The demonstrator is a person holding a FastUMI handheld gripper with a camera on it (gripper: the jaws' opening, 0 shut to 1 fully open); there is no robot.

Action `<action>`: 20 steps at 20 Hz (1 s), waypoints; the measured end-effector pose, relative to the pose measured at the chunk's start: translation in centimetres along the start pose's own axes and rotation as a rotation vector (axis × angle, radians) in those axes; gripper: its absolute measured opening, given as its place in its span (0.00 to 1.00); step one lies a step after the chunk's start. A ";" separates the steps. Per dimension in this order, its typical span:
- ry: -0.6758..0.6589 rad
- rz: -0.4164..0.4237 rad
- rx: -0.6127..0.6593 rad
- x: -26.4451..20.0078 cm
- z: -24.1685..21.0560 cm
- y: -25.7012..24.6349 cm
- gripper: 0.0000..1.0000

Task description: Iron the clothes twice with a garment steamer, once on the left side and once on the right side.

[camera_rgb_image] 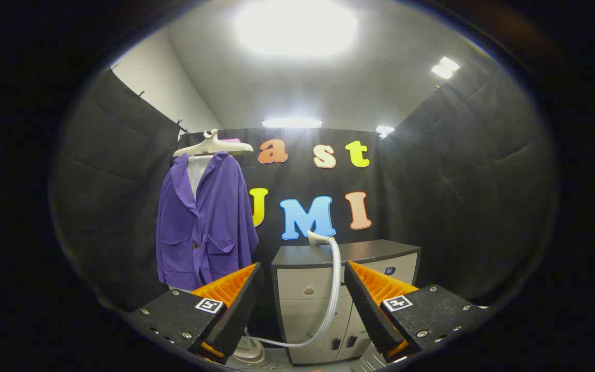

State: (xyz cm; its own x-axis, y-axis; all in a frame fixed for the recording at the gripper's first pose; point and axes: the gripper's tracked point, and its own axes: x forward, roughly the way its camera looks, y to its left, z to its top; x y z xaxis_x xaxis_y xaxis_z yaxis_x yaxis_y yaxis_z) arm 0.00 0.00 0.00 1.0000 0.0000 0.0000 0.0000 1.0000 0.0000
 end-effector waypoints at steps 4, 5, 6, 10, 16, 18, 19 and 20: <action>0.002 0.002 -0.001 0.1 0.1 0.3 0.96; 0.001 0.002 -0.004 0.1 0.3 0.3 0.96; -0.002 0.001 -0.006 0.1 0.4 0.3 0.96; -0.008 0.002 -0.002 0.6 1.2 0.6 0.96; -0.013 0.017 -0.005 1.6 2.5 1.2 0.96; -0.020 0.027 -0.013 2.5 3.2 1.1 0.96; -0.026 0.035 -0.018 3.3 3.8 1.1 0.96; -0.031 0.041 -0.022 3.9 4.5 1.0 0.96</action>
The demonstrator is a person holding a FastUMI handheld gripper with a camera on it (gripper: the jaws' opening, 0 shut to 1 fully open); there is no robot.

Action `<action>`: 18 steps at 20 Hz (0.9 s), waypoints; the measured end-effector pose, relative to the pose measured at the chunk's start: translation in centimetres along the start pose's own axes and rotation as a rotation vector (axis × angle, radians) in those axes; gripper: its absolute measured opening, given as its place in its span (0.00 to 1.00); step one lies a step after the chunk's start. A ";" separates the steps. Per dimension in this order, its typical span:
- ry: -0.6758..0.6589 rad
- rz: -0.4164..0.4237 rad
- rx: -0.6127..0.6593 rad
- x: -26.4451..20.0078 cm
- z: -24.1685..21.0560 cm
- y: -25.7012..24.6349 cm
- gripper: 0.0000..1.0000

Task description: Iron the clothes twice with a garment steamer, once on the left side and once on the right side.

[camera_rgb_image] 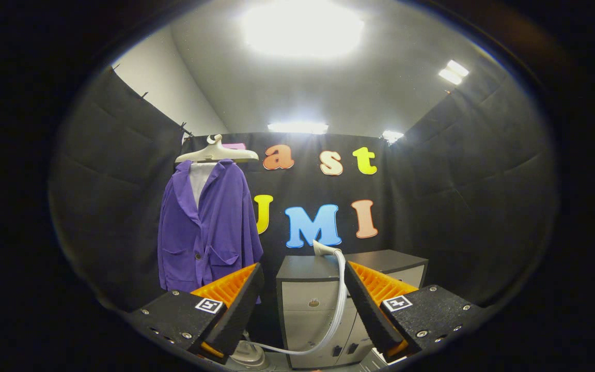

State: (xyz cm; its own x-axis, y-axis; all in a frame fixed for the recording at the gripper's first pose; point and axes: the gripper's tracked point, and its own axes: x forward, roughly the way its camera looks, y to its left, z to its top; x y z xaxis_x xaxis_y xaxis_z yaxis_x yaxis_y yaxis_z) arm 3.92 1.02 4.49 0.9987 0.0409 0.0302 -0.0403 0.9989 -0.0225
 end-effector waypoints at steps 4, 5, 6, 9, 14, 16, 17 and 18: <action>-0.049 0.019 -0.006 4.5 3.2 -1.1 0.96; -0.064 0.022 -0.004 5.9 4.0 -1.5 0.96; -0.071 0.030 -0.001 7.1 4.7 -1.8 0.96; -0.079 0.054 0.006 11.0 6.2 -2.9 0.96; -0.058 0.095 0.027 17.5 6.8 -4.0 0.96; -0.035 0.124 0.022 19.8 6.3 -4.0 0.96; -0.018 0.142 0.019 20.9 6.0 -4.0 0.96; 0.000 0.160 0.018 22.0 5.5 -4.0 0.96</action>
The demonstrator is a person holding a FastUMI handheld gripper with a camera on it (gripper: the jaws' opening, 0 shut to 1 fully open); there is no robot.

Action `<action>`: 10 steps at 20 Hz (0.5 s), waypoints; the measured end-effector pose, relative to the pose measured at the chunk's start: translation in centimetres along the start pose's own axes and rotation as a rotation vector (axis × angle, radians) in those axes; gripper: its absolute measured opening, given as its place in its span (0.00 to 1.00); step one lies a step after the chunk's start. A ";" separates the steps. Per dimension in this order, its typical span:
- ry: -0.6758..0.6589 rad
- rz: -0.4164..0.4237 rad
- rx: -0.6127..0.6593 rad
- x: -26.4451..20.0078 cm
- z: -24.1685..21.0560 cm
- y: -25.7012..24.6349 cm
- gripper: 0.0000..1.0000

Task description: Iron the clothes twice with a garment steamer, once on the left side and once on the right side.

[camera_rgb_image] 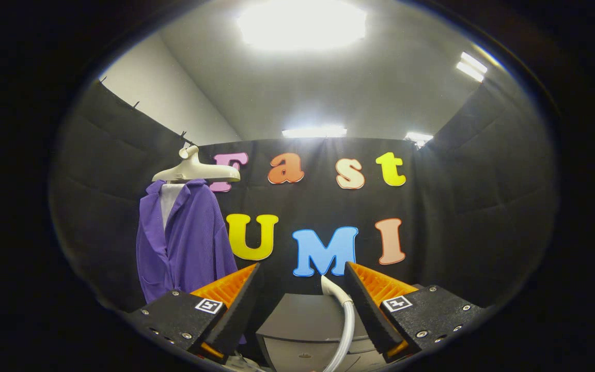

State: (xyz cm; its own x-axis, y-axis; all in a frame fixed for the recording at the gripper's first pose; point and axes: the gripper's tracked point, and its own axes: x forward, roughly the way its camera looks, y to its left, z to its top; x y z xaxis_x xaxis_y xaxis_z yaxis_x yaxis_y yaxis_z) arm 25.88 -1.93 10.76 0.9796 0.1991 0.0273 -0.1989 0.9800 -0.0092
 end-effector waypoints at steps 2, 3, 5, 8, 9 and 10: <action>0.028 0.024 0.002 2.1 -0.8 -0.7 0.96; 0.039 0.030 0.003 3.0 -1.2 -1.1 0.96; 0.069 0.040 0.013 5.3 -2.0 -2.1 0.96; 0.132 0.044 0.034 8.7 -3.9 -3.9 0.96; 0.150 0.043 0.042 9.8 -4.5 -4.6 0.96; 0.170 0.043 0.051 10.8 -5.2 -5.1 0.96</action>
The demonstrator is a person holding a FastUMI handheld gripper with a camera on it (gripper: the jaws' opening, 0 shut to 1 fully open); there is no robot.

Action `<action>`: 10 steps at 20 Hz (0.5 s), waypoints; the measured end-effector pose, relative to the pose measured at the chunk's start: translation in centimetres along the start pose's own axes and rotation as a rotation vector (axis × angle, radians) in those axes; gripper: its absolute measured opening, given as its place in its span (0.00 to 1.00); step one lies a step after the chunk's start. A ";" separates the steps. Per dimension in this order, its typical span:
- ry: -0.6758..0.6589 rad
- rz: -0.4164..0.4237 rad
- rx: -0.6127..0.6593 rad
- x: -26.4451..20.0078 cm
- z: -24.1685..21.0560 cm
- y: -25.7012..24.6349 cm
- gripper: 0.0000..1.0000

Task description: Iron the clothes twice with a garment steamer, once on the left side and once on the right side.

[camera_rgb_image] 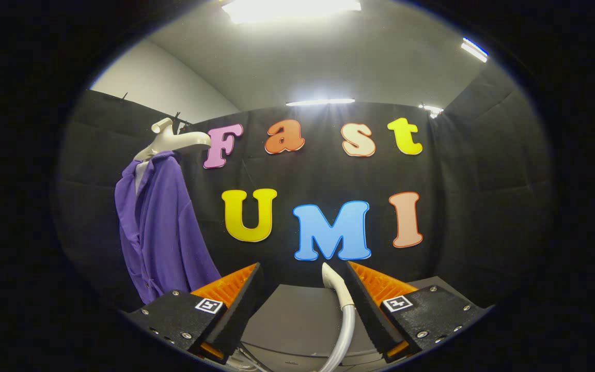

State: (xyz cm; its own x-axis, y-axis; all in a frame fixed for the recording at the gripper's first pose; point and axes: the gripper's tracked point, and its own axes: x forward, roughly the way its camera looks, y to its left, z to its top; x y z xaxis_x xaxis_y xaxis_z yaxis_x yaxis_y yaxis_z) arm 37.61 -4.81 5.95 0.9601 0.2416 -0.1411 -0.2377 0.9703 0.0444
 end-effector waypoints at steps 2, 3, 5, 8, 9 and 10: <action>0.039 0.010 0.024 2.2 -1.0 -1.0 0.96; 0.065 0.011 0.036 3.6 -1.8 -1.8 0.96; 0.112 0.012 0.068 6.0 -3.0 -3.2 0.96; 0.178 0.026 0.155 9.0 -4.7 -4.6 0.95; 0.204 0.032 0.186 10.2 -5.5 -5.0 0.95; 0.225 0.032 0.209 11.2 -6.1 -5.5 0.95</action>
State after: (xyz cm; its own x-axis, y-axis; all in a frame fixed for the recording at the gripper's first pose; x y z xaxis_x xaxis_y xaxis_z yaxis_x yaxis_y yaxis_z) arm 48.79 -7.39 -1.89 0.8901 0.2911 -0.3506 -0.2097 0.9448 0.2519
